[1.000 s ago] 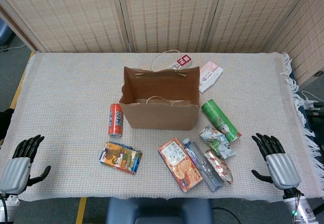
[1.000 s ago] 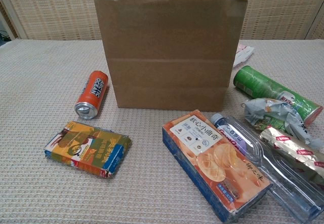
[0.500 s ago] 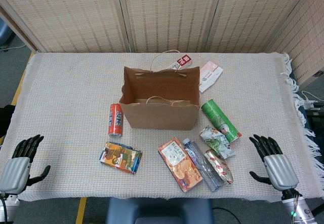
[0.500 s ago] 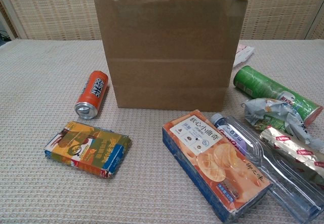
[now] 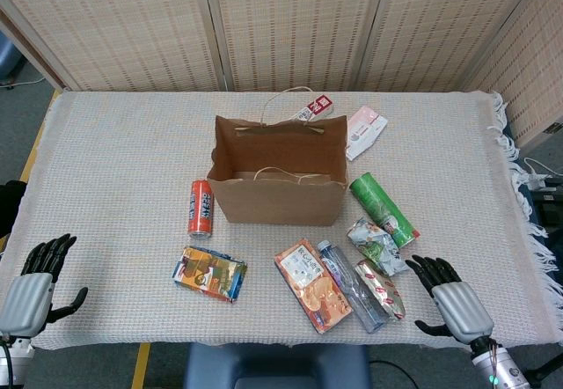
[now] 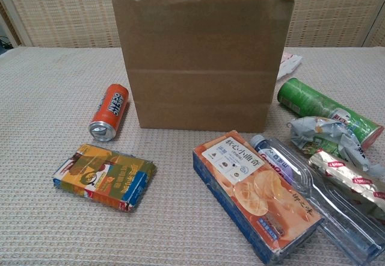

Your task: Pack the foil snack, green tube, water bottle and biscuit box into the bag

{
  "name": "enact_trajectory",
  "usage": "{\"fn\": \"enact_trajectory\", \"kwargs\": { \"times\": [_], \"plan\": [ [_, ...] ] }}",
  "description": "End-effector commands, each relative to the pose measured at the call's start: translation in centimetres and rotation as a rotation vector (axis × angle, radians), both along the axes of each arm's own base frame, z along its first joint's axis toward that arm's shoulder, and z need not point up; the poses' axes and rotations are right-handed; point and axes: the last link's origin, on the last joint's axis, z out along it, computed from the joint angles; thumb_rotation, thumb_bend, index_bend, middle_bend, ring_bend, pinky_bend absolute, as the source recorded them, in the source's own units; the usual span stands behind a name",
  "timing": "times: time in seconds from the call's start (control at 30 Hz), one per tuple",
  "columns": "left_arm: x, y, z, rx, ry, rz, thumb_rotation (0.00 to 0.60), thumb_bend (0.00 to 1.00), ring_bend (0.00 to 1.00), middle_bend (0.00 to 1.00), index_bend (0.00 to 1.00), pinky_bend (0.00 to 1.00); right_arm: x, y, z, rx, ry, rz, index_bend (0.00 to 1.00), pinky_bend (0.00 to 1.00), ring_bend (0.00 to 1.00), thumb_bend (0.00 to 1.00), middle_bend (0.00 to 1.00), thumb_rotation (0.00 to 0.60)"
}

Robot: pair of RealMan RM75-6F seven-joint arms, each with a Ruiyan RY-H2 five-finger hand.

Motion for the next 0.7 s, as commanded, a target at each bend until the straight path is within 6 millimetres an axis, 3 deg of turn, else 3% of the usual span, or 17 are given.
{"fn": "enact_trajectory", "kwargs": {
  "times": [0.03, 0.27, 0.7],
  "plan": [
    [0.0, 0.0, 0.0, 0.001, -0.002, 0.004, 0.6, 0.33, 0.0, 0.0, 0.0, 0.01, 1.0, 0.2, -1.1, 0.008, -0.018, 0.006, 0.0, 0.0, 0.0, 0.07, 0.0, 0.6],
    [0.0, -0.1, 0.1, -0.001, -0.006, 0.002, 0.6, 0.33, 0.0, 0.0, 0.0, 0.01, 1.3, 0.6, -3.4, 0.064, 0.043, 0.02, 0.0, 0.0, 0.0, 0.07, 0.0, 0.6],
    [0.0, -0.1, 0.1, -0.006, -0.012, 0.0, 0.6, 0.33, 0.0, 0.0, 0.0, 0.01, 1.2, -1.6, -5.0, 0.016, 0.114, 0.014, 0.0, 0.0, 0.0, 0.07, 0.0, 0.6]
  ]
}}
